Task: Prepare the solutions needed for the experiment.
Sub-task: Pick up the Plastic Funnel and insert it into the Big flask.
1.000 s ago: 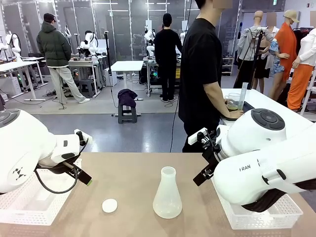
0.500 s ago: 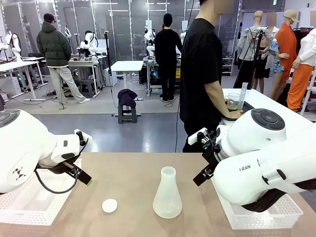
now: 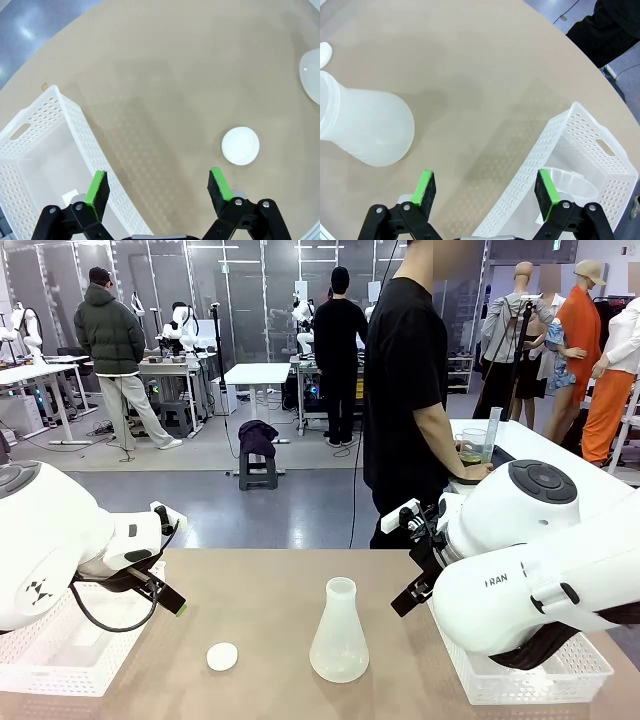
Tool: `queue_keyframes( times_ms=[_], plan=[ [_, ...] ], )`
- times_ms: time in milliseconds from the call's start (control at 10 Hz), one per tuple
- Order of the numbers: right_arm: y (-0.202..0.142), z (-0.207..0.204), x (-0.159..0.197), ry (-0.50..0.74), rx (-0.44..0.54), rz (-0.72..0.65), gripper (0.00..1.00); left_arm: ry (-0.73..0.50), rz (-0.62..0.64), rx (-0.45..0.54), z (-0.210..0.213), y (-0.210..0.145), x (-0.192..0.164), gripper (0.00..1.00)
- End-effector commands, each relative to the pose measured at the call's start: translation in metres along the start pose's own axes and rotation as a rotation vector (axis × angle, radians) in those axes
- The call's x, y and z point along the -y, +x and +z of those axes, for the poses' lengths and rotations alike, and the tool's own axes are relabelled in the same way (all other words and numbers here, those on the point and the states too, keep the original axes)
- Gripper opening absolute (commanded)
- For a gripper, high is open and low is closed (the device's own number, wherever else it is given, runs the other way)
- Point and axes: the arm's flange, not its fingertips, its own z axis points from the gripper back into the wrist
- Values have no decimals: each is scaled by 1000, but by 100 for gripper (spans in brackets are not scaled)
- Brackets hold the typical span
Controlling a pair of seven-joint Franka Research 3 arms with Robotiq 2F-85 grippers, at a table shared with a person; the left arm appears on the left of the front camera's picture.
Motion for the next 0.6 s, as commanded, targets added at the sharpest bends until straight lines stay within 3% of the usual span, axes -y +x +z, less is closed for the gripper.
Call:
queue_keyframes(
  times_ms=[0, 300, 500],
  plan=[
    [0, 0, 0, 0, 0, -2, 100, 0, 0, 0, 0, 0, 0, 100],
    [0, 0, 0, 0, 0, 0, 100, 0, 0, 0, 0, 0, 0, 100],
    [-2, 21, 8, -38, 12, 15, 100, -43, 6, 31, 18, 0, -13, 100]
  ],
)
